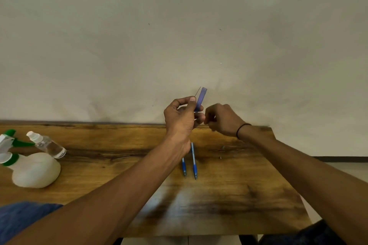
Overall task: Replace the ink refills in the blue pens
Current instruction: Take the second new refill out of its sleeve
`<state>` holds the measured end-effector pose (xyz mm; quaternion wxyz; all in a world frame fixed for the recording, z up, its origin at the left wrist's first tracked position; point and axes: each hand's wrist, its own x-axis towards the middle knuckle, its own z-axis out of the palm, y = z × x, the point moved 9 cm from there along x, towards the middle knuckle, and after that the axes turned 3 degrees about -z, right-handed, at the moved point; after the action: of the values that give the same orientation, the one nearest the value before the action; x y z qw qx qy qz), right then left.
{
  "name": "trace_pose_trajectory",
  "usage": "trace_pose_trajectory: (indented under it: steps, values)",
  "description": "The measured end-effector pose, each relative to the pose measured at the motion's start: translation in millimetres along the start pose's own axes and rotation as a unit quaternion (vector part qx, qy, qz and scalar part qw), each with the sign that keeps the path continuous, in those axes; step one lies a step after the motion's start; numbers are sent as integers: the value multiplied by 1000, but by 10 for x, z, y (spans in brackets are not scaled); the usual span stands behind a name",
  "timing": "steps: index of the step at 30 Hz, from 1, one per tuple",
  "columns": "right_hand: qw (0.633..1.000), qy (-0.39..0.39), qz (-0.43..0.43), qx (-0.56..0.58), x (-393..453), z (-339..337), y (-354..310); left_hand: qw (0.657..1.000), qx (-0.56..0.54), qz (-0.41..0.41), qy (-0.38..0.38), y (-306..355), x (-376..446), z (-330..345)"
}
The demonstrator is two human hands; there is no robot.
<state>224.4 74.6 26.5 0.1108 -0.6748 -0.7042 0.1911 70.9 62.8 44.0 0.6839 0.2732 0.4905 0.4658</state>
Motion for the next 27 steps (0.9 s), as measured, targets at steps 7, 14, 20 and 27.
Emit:
trace_pose_trajectory:
  steps: [7, 14, 20, 27]
  values:
    - [983, 115, -49, 132, -180, -795, -252, 1000, -4, 3, 14, 7, -1, -40]
    - [941, 206, -97, 249, -433, -1288, -557, 999, 12, 16, 25, -20, 4, -79]
    - [955, 207, -104, 187, -446, -1213, -681, 999, 26, 23, 25, -31, 6, -71]
    - [958, 197, -89, 187, -446, -1210, -716, 997, 50, 41, 35, -32, -3, -78]
